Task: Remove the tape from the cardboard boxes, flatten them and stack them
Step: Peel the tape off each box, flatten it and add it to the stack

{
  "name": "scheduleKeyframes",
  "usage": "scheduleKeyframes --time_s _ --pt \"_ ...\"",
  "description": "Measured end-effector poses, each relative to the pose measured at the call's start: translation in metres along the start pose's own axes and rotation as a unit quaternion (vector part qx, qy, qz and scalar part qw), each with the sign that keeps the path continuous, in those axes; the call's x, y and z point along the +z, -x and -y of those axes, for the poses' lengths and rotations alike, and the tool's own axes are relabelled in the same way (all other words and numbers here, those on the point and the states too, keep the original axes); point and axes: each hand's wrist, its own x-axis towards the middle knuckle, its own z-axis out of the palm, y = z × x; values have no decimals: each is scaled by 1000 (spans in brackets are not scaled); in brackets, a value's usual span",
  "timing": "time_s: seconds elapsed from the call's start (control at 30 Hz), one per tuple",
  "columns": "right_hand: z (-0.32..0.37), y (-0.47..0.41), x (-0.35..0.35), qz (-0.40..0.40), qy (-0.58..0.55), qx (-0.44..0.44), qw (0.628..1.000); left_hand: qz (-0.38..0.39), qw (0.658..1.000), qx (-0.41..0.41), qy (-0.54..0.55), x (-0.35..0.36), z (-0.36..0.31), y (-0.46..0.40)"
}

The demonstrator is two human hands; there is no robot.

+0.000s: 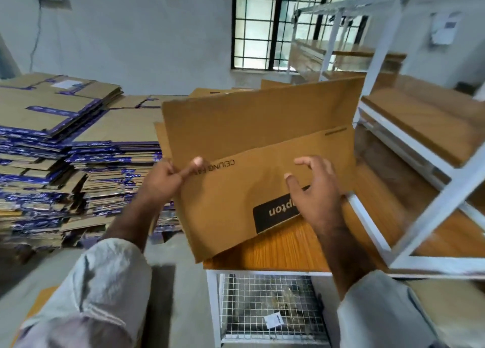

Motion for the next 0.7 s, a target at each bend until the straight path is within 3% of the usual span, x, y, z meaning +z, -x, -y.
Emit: scheduleKeyframes --time_s 0.1,0.17,0.3,0.33,0.43,0.57,0.63,0.7 --pt "-27 -9 -4 104 133 46 985 21 1000 4 -1 -7 -22 6" --pt "-39 -18 -9 132 181 49 973 18 1000 -8 13 -6 -35 4" --pt "-52 -43 -13 169 246 33 954 -92 993 30 -66 -8 -38 -20" --pt "-55 -51 -12 183 248 37 951 -147 977 48 -147 -10 -37 -29" --pt "-66 -74 -8 206 244 41 947 -293 868 50 -398 -9 -25 -59" --pt "-89 -114 -17 187 222 80 954 -324 814 91 -474 24 -10 -61" --pt "-113 -132 -29 161 218 126 954 -309 822 51 -476 36 7 -53" --pt "-138 -143 -41 146 194 168 956 -297 859 -23 -416 45 21 -42"
